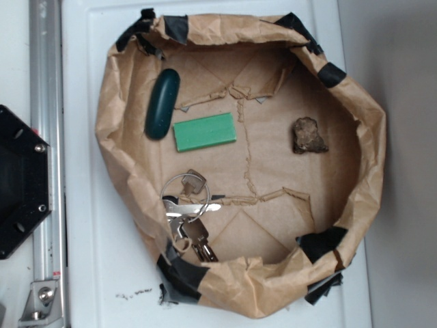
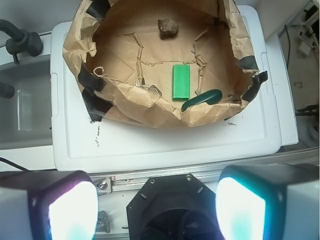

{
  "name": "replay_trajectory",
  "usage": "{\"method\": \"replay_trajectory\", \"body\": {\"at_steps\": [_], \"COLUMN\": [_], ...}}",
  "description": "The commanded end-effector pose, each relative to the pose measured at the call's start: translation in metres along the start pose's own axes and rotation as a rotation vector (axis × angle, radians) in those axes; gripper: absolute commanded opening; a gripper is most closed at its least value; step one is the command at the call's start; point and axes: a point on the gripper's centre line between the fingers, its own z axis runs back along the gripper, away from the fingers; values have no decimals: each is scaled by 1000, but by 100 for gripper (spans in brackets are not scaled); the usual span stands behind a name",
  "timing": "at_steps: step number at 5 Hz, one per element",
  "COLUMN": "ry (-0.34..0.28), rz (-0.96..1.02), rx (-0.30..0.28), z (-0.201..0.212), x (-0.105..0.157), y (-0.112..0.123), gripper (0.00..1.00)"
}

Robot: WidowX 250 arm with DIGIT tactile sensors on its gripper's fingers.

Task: Grab the green block.

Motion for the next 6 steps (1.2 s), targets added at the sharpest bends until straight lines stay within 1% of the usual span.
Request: {"method": "replay_trajectory", "body": {"at_steps": [1,2,3,4,5,6], "ry": [0,46,68,150,197,267], "rz": [0,-161,-214,-215,-224,-263], "rx": [0,13,27,59,46,47], "z": [0,-51,-102,-147,-173,-213], "x": [0,45,83,97,103,100], "y": [0,26,38,50,52,48], "gripper": [100,100,100,100,100,100]}}
